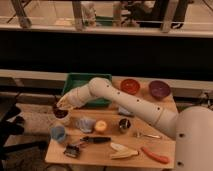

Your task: Place grapes in paper cup

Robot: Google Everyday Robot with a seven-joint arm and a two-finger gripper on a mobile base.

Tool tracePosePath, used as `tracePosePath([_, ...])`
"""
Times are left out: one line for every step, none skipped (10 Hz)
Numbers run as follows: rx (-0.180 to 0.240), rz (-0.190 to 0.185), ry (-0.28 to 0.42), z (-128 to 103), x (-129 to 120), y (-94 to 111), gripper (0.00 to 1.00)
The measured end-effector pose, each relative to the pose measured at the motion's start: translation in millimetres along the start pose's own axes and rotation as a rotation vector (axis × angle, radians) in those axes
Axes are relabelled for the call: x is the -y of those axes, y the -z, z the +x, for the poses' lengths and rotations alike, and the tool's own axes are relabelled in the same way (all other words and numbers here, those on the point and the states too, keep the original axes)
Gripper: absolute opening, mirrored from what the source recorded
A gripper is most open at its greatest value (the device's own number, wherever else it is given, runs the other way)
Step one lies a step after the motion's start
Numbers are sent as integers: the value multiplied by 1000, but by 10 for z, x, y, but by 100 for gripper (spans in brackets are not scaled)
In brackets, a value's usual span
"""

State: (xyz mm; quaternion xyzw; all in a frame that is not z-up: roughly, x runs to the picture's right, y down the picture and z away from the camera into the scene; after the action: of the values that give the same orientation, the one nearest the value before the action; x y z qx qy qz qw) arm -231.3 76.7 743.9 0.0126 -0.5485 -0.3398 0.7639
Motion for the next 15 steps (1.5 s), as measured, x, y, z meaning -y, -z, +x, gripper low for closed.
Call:
tracePosePath([2, -2, -7, 2, -27, -13, 0])
tracePosePath([2, -3, -9, 3, -35, -16, 0])
tracePosePath([2, -2, -11, 6, -38, -15, 0])
tracePosePath([0, -1, -11, 8, -37, -15, 0])
tracePosePath([-3, -1, -9, 12, -26, -9, 0])
tracePosePath([-6, -2, -9, 20, -25, -4, 0])
tracePosePath([-8, -1, -9, 25, -23, 0, 0])
tracePosePath([-11, -2, -9, 31, -21, 5, 0])
tracePosePath([-16, -4, -10, 39, -23, 16, 0])
tracePosePath([-24, -7, -13, 57, -29, 40, 0])
tracePosePath([-28, -10, -18, 77, -40, 63, 5])
tracePosePath([-34, -16, -23, 99, -50, 96, 14])
tracePosePath([-41, -19, -28, 121, -62, 127, 24])
tracePosePath([-45, -21, -32, 134, -65, 145, 32])
tracePosePath([-53, -27, -34, 141, -64, 165, 47])
